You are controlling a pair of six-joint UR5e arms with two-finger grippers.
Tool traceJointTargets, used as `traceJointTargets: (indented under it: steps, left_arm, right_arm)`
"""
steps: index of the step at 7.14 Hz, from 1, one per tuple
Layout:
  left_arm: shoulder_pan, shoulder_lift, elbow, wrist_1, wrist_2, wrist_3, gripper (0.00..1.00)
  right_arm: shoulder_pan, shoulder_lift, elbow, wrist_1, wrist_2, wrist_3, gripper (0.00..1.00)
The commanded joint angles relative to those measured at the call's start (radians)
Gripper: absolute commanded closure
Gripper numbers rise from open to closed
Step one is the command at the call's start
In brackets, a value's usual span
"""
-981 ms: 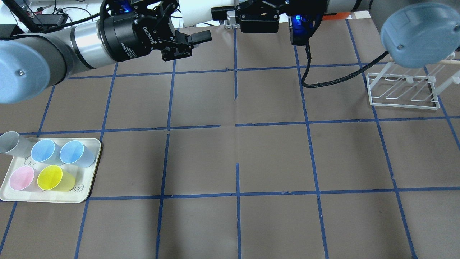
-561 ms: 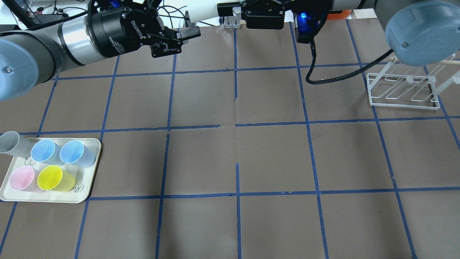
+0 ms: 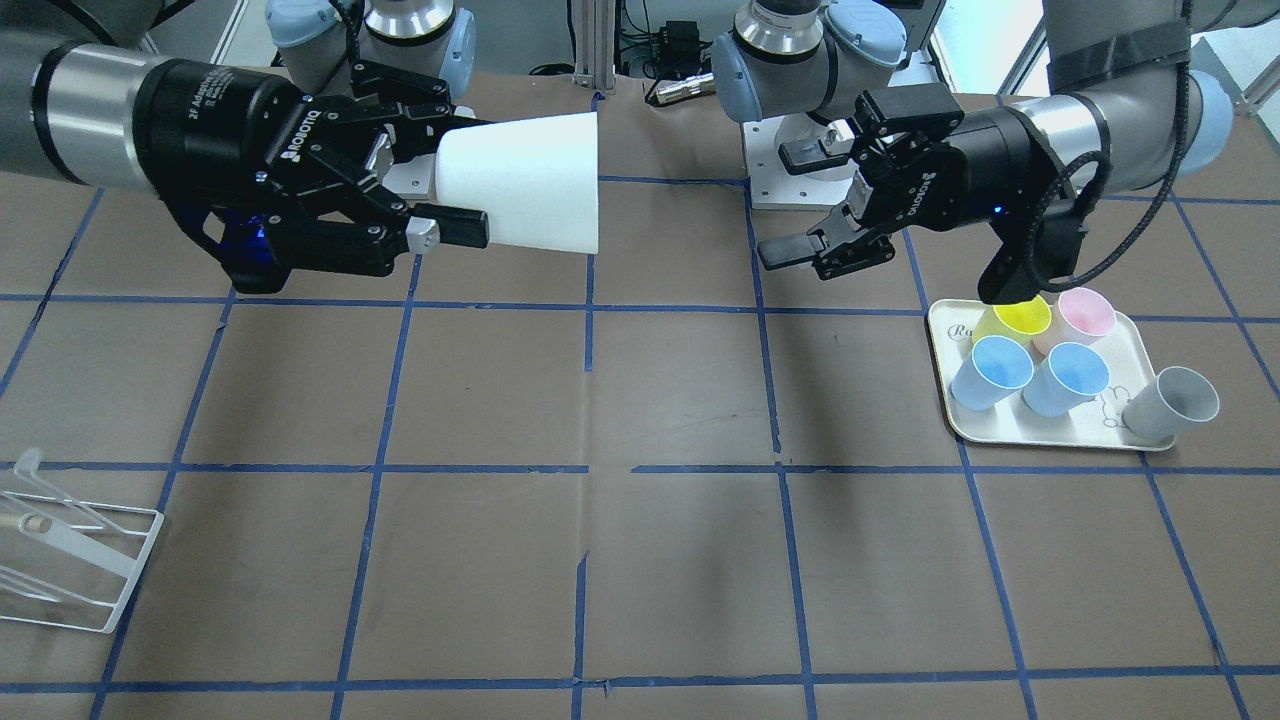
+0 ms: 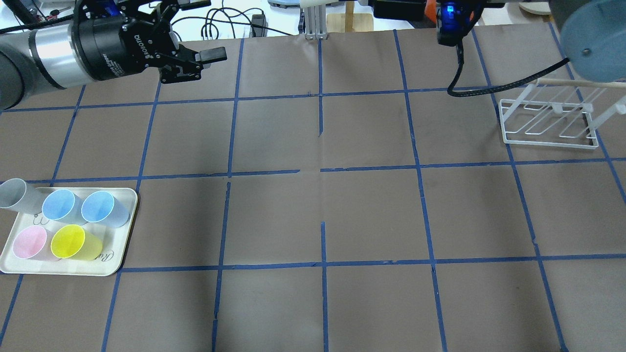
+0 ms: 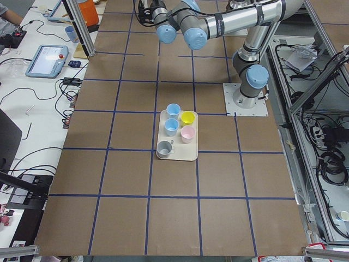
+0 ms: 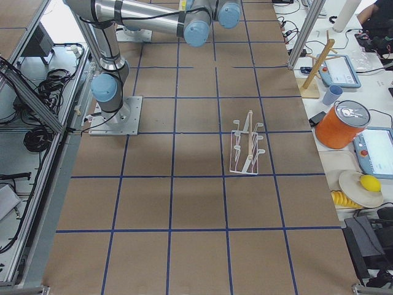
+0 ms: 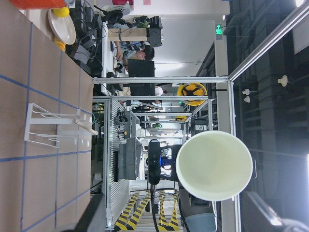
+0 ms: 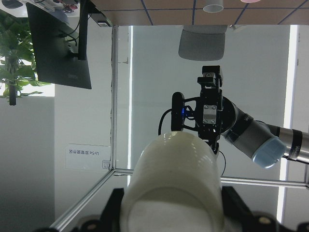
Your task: Transfer IKEA cup to right arm and place on rack
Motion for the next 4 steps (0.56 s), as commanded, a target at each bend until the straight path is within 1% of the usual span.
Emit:
traceJointTargets:
  steps: [1, 2, 3, 4]
  left_arm:
    - [0.017, -0.014, 0.042, 0.260, 0.356, -0.130, 0.00]
    - [0.002, -0.025, 0.047, 0.440, 0.532, -0.288, 0.00]
    - [-0.045, -0.029, 0.044, 0.552, 0.678, -0.338, 0.00]
    - [-0.129, -0.029, 0.047, 0.567, 0.921, -0.341, 0.00]
  right_arm:
    - [-0.057, -0.015, -0.002, -0.082, -0.191, -0.005, 0.59]
    - [-0.058, -0.019, -0.002, -0.096, -0.279, -0.020, 0.59]
    - [-0.055, -0.036, -0.002, -0.096, -0.382, -0.099, 0.59]
    - [-0.051, -0.068, 0.016, -0.091, -0.494, -0.223, 0.59]
